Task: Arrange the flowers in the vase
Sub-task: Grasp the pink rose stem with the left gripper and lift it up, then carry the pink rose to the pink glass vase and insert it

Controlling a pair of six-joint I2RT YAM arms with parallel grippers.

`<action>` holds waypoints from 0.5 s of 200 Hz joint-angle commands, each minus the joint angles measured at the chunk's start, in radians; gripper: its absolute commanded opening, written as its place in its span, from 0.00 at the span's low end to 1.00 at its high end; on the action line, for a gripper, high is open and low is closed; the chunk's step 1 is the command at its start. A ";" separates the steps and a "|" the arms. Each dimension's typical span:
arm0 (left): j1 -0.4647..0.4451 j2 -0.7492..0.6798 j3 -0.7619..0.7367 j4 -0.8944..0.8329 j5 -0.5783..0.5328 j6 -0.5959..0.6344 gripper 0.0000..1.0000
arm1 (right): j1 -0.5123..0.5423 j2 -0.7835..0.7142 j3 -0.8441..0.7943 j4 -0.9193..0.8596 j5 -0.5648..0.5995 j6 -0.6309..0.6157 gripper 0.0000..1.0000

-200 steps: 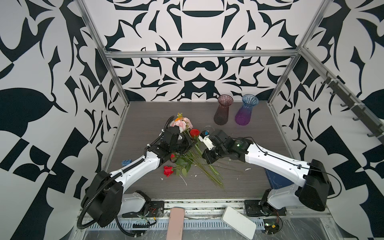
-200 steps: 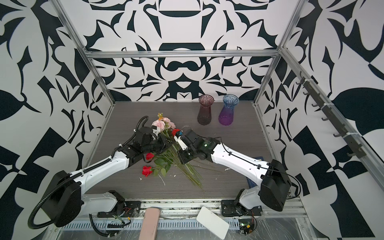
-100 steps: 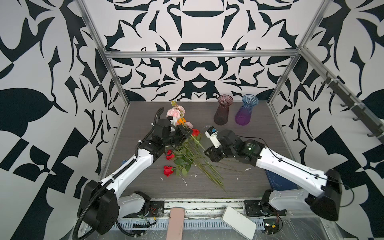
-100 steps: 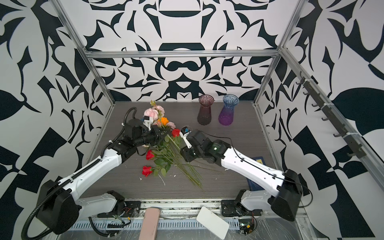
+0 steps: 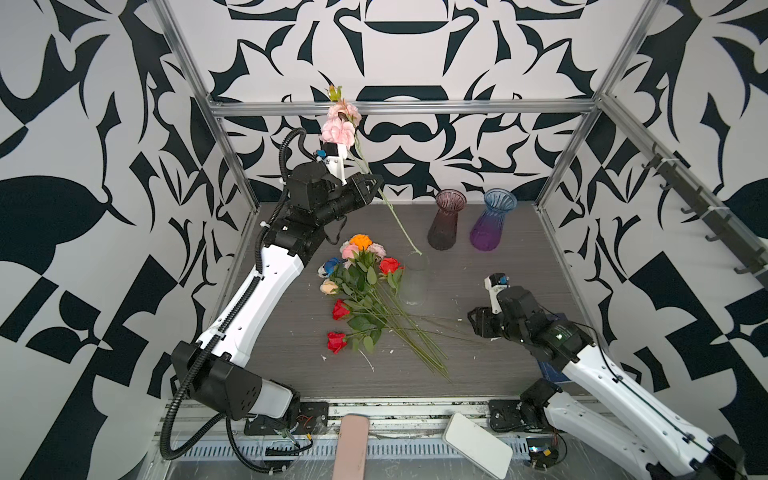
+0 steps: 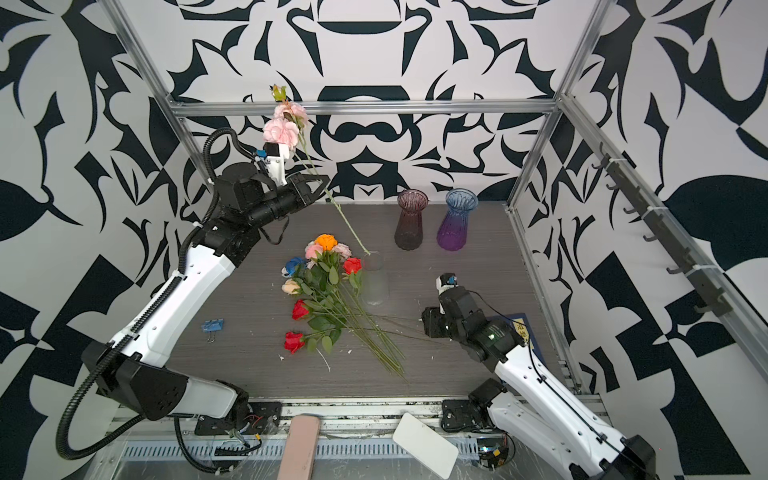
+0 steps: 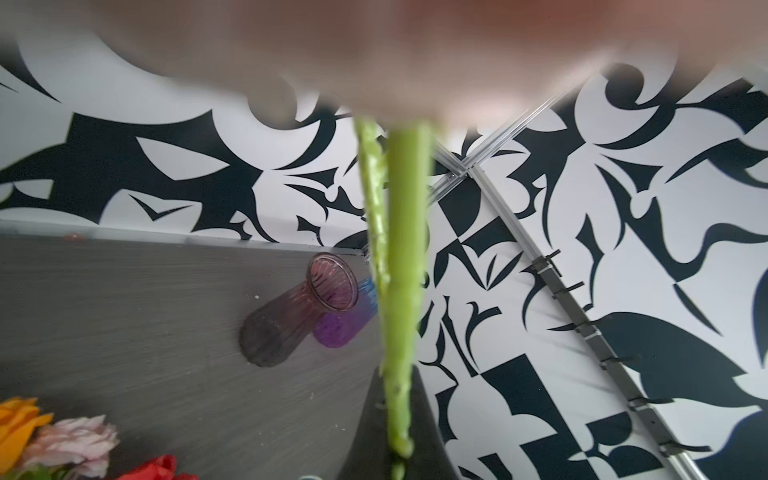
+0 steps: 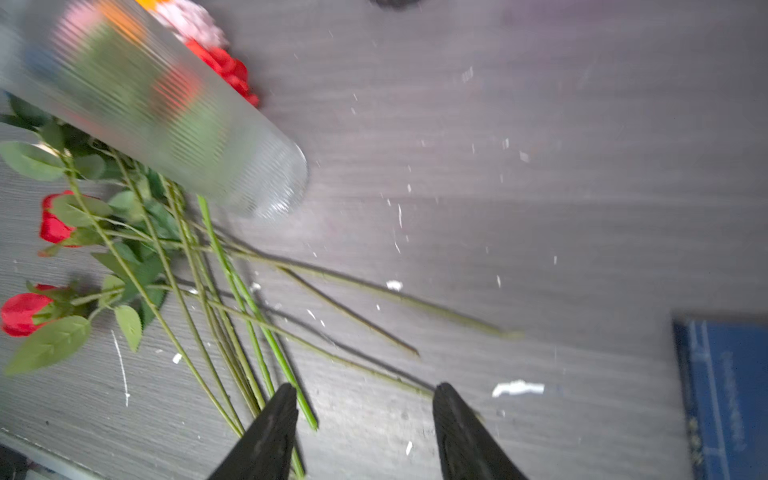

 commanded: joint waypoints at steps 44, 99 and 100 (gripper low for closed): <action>-0.151 0.037 -0.010 0.071 -0.130 0.398 0.00 | -0.003 -0.033 -0.019 0.072 -0.011 0.124 0.56; -0.273 0.068 -0.029 0.078 -0.198 0.600 0.00 | -0.004 -0.033 0.013 0.040 -0.005 0.086 0.56; -0.275 0.068 -0.031 0.078 -0.200 0.604 0.00 | -0.004 -0.034 0.013 0.040 -0.005 0.087 0.56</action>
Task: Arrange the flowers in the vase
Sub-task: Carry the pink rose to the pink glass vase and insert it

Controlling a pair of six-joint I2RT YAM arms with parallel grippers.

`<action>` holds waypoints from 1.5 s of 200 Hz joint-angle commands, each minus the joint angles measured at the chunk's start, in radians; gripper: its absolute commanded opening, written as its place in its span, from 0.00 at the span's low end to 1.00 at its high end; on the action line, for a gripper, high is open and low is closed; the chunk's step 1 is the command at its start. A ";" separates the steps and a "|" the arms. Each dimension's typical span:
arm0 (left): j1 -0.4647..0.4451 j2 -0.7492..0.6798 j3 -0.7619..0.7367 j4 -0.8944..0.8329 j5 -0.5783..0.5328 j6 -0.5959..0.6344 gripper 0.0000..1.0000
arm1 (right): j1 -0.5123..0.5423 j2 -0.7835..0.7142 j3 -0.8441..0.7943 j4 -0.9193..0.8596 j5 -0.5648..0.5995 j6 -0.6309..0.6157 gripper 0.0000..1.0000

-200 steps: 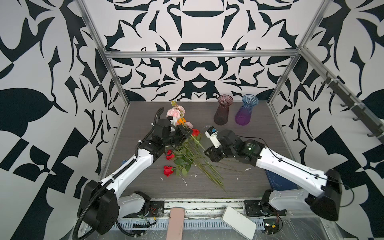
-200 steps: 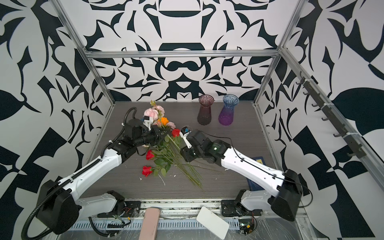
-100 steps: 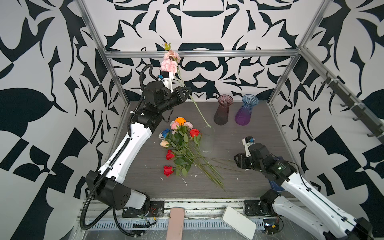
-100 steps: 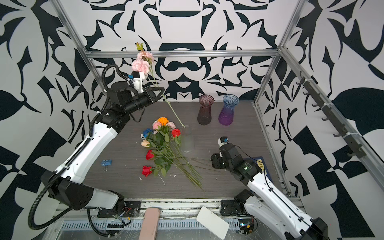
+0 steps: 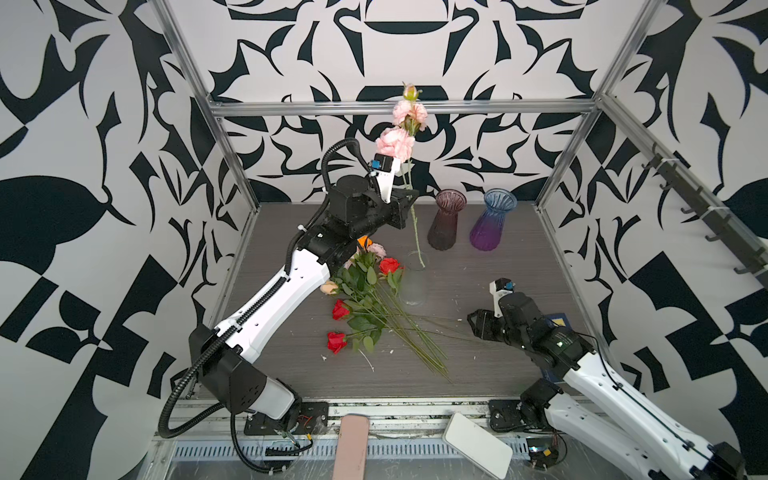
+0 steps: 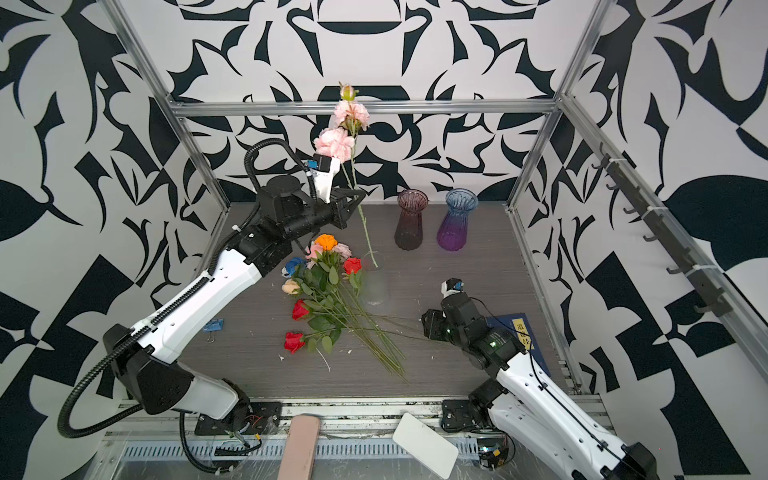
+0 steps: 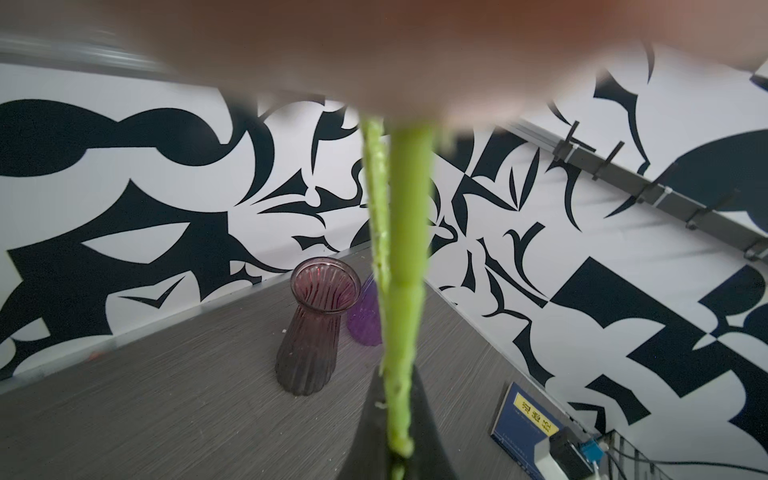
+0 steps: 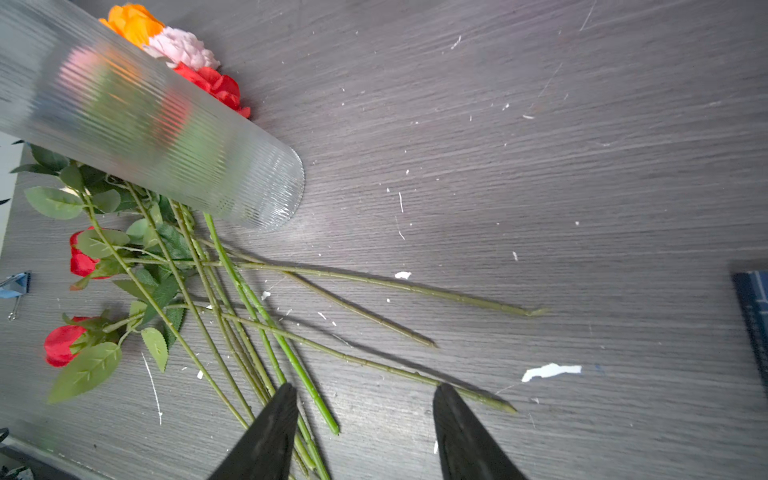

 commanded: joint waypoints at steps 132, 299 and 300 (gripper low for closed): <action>-0.103 0.009 -0.066 0.151 -0.135 0.273 0.00 | -0.003 -0.001 0.057 -0.003 -0.002 -0.024 0.56; -0.128 -0.030 -0.132 0.125 -0.257 0.263 0.05 | -0.004 0.022 0.056 0.017 -0.031 -0.043 0.56; -0.128 -0.029 -0.132 0.124 -0.257 0.262 0.06 | -0.003 0.021 0.056 0.017 -0.031 -0.043 0.56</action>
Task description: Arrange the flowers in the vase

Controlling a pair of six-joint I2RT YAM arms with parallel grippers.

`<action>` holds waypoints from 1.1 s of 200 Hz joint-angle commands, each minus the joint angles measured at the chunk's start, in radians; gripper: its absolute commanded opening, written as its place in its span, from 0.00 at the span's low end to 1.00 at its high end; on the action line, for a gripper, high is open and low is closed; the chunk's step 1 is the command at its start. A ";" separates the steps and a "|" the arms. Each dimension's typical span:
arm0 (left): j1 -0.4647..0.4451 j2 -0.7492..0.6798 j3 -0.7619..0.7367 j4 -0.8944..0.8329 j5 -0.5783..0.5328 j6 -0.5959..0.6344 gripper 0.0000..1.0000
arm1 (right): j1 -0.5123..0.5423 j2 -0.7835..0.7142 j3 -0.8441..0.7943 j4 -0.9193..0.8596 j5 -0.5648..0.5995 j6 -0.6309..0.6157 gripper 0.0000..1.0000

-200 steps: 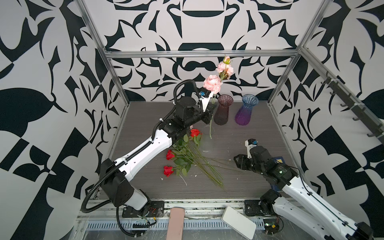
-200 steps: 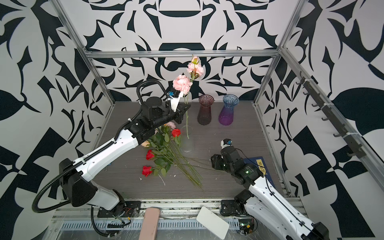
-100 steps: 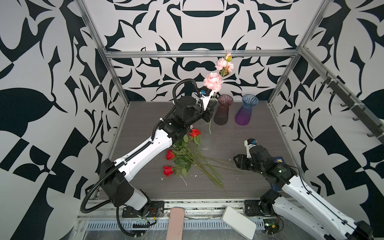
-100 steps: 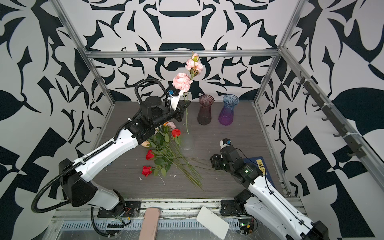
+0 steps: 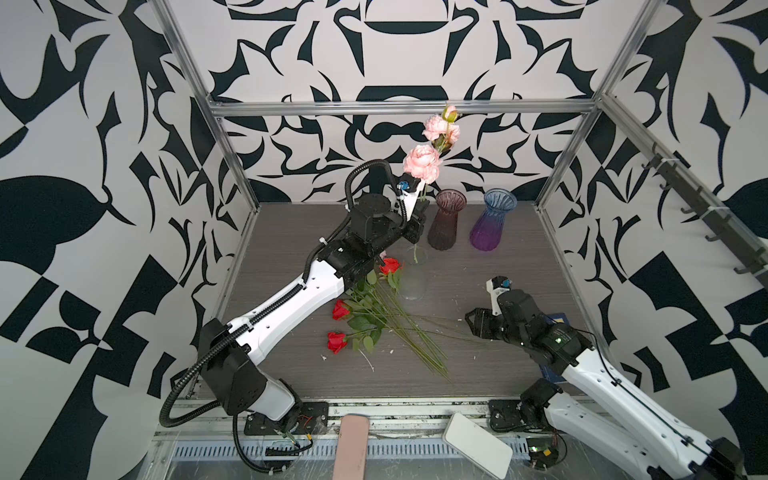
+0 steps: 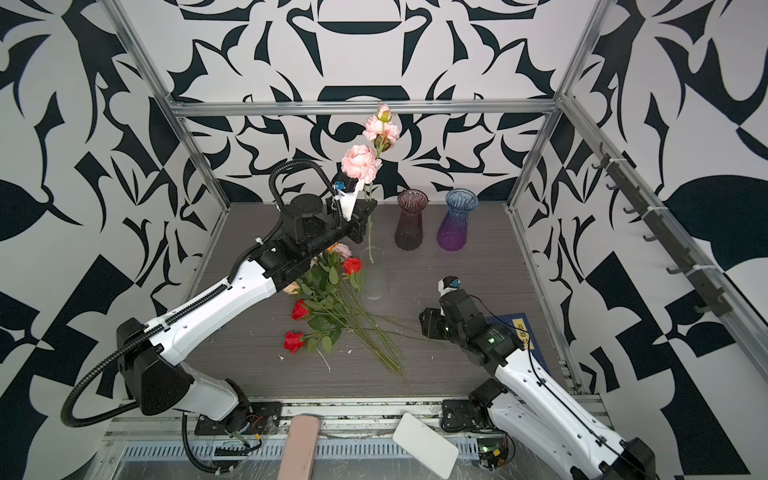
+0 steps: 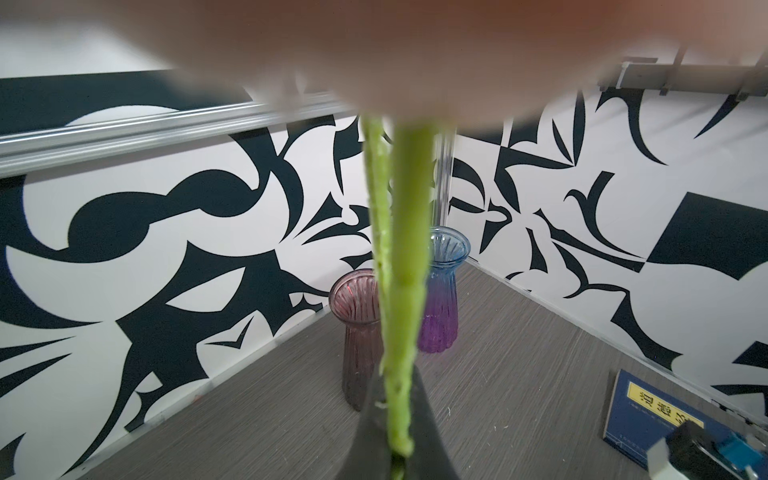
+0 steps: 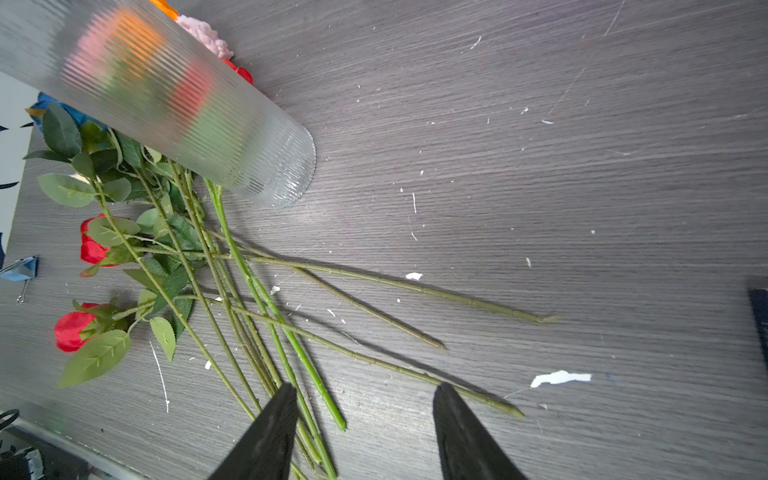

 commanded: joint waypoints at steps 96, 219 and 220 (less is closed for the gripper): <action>-0.019 -0.103 -0.159 -0.143 -0.058 -0.186 0.69 | -0.006 -0.004 0.029 0.017 -0.008 -0.015 0.56; 0.112 -0.492 -0.624 -0.413 -0.319 -0.881 0.99 | -0.004 0.328 0.040 0.215 -0.331 0.001 0.57; 0.112 -0.496 -0.628 -0.413 -0.321 -0.885 0.99 | -0.004 0.328 0.040 0.215 -0.331 0.001 0.57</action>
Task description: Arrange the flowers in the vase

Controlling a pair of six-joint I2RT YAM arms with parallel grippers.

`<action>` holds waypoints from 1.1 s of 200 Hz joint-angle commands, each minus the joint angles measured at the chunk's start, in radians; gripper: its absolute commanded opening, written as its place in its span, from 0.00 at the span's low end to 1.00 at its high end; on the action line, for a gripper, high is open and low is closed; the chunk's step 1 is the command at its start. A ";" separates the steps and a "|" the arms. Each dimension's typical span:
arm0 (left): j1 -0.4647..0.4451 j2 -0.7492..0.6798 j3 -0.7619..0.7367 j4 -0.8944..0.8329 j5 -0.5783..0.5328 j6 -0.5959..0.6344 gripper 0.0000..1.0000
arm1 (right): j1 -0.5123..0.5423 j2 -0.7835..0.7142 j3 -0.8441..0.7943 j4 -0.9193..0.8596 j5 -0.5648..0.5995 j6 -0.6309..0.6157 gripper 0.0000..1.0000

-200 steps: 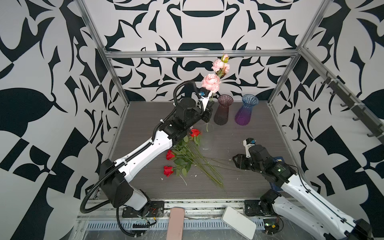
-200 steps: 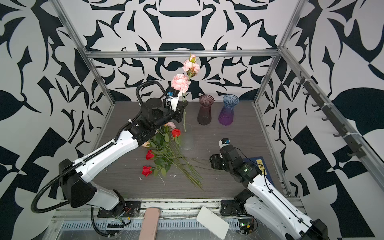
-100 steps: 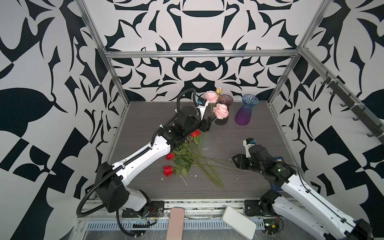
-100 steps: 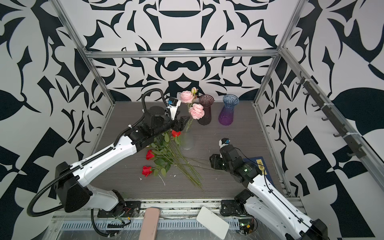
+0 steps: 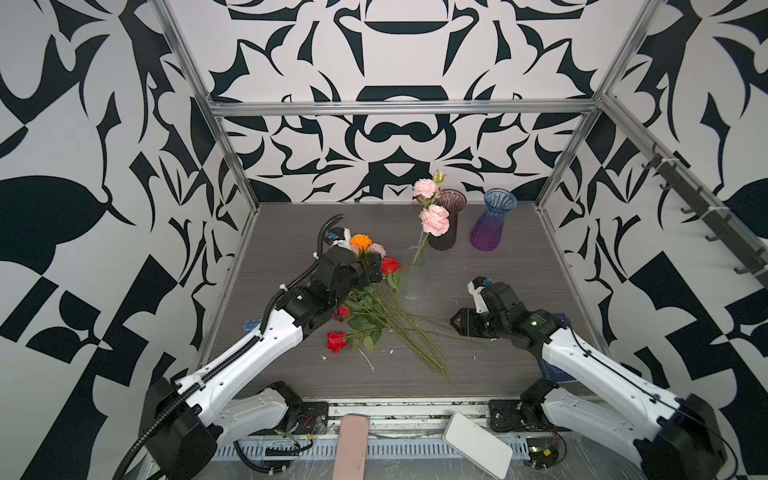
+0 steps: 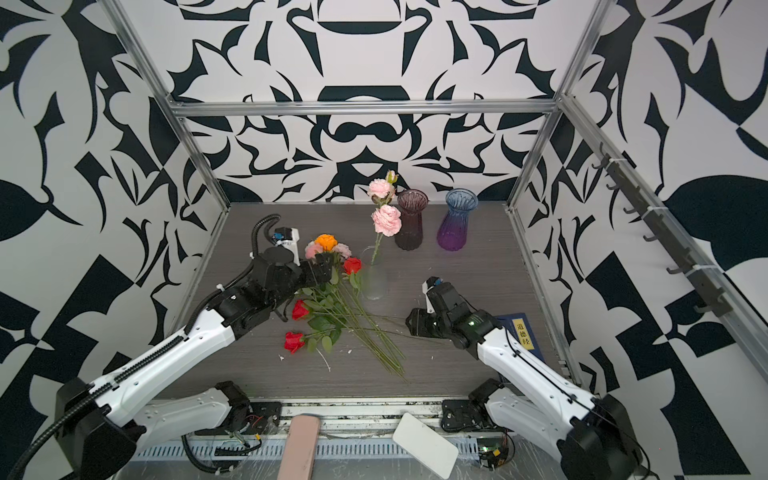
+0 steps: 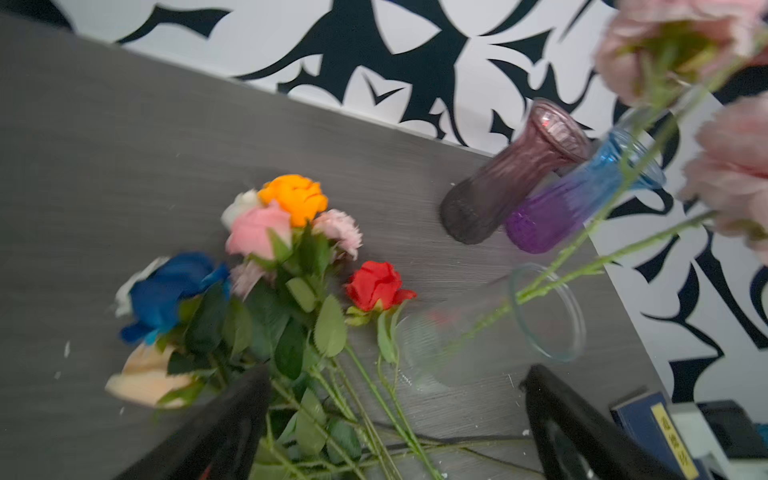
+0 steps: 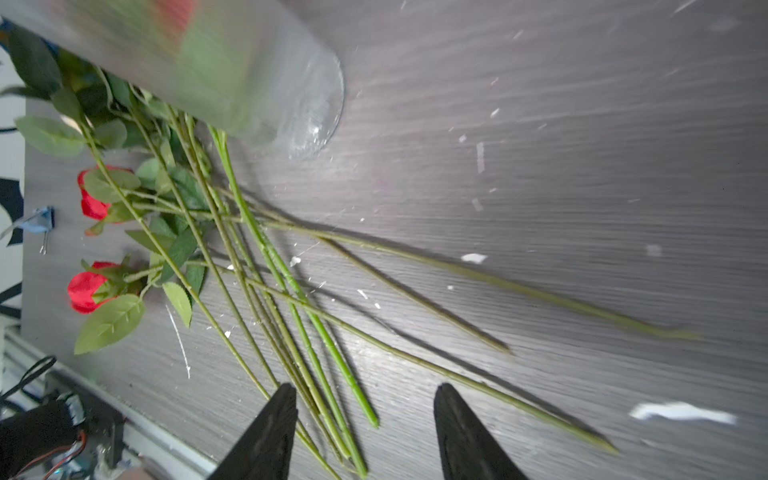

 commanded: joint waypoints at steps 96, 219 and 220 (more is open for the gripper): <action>0.040 -0.271 -0.304 -0.039 -0.040 -0.392 0.77 | 0.258 0.486 0.305 0.081 -0.172 -0.049 0.48; 0.147 -0.313 -0.320 -0.018 0.088 -0.309 0.66 | 0.376 0.697 0.490 -0.020 -0.064 -0.061 0.39; 0.149 -0.311 -0.317 -0.018 0.091 -0.308 0.66 | 0.378 0.697 0.490 -0.019 -0.063 -0.060 0.39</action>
